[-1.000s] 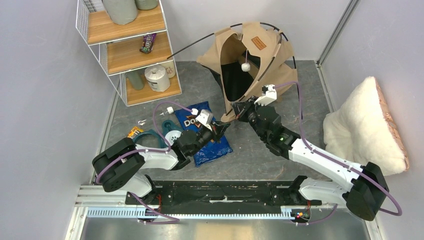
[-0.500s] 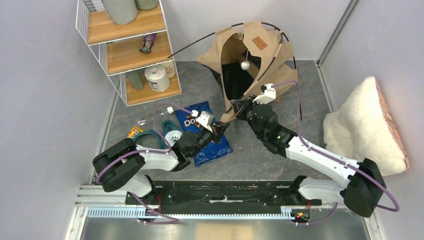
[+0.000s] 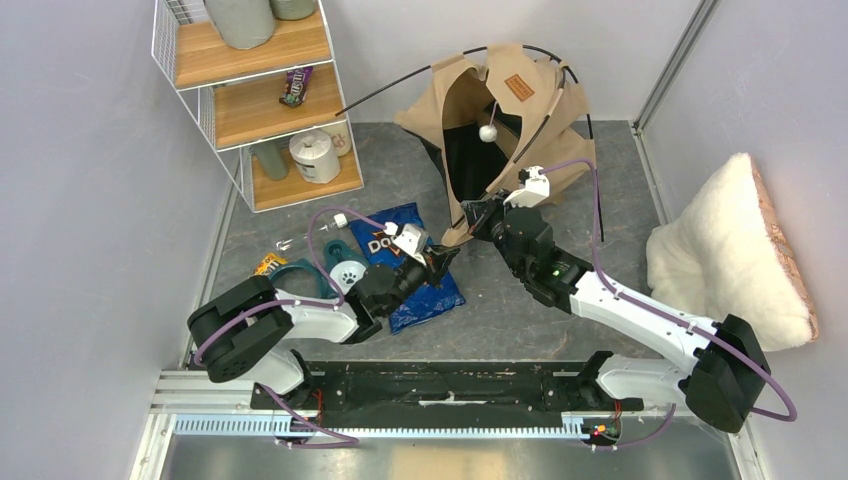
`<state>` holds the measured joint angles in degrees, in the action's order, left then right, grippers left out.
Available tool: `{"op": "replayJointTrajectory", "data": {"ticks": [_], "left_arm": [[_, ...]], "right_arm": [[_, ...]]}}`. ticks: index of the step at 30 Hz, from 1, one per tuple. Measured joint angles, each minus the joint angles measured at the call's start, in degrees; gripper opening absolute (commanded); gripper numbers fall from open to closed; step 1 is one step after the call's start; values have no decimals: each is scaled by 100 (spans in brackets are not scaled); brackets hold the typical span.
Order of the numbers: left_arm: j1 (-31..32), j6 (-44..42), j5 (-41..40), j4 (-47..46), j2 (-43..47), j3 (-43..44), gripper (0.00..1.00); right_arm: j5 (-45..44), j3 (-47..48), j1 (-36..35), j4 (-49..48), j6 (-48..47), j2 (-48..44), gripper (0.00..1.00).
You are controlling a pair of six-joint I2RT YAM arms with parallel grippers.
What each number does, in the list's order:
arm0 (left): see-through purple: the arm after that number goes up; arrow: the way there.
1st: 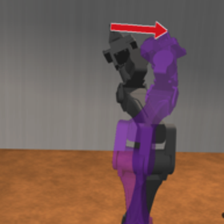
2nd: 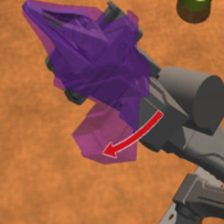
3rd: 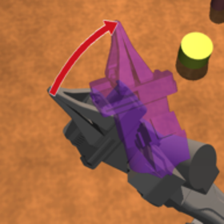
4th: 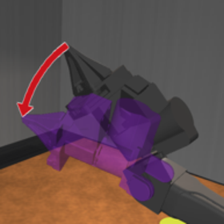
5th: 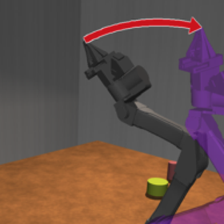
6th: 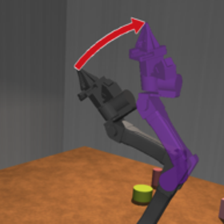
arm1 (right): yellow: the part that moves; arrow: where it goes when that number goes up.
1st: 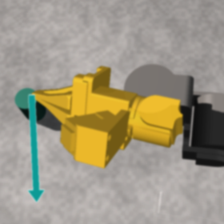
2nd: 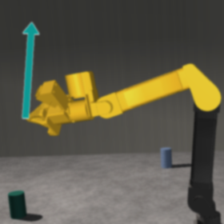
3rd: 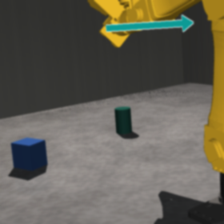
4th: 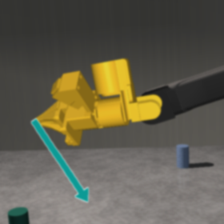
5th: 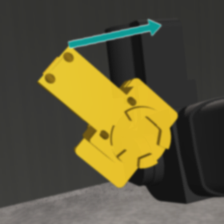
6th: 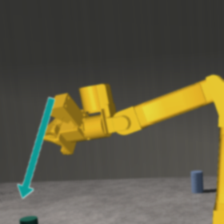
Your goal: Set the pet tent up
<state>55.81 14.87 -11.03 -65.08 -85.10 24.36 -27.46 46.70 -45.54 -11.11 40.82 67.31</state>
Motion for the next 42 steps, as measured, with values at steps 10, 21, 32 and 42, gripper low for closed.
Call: {"op": "replayJointTrajectory", "data": {"ticks": [10, 21, 32, 42], "left_arm": [[33, -2, -63, 11, -59, 0, 2], [61, -7, -120, 101, -59, 11, 2], [96, -94, -339, 470, -57, 142, 2], [199, -258, -398, 472, -57, 179, 2]], "right_arm": [[-2, 7, 0, 153, -37, -9, 0], [50, 46, 0, 337, -24, -9, 0], [332, 103, 31, 931, 116, -240, 0], [313, 103, 44, 723, 361, -205, 0]]}}
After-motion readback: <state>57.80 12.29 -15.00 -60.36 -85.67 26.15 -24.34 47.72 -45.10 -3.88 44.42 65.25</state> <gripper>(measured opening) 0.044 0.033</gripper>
